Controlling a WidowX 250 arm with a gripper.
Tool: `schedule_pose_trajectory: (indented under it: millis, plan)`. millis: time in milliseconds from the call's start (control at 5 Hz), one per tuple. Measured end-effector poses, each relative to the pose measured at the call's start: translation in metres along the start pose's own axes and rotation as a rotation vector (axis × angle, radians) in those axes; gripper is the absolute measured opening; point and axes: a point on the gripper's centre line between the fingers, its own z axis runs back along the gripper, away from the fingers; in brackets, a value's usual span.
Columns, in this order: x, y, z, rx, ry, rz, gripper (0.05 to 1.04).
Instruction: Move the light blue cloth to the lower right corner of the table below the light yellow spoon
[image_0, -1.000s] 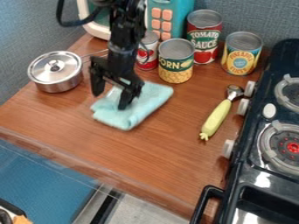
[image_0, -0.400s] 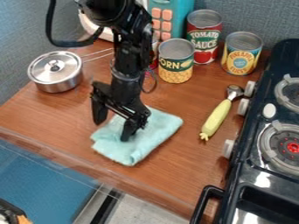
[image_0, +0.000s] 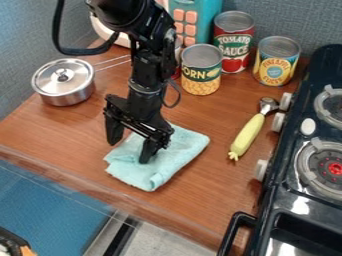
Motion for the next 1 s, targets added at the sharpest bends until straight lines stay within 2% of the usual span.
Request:
schedule_pose_trajectory:
  millis: [200, 400, 600, 800, 1000]
  plan:
    - [0.003, -0.007, -0.001, -0.002, -0.003, 0.011, 0.997]
    - [0.007, -0.027, 0.003, 0.008, -0.023, -0.017, 0.998]
    - [0.006, -0.052, 0.006, -0.005, -0.035, -0.067, 0.999]
    - [0.001, -0.078, 0.010, -0.043, -0.044, -0.093, 0.999]
    - [-0.005, -0.095, 0.012, -0.066, -0.020, -0.100, 0.999]
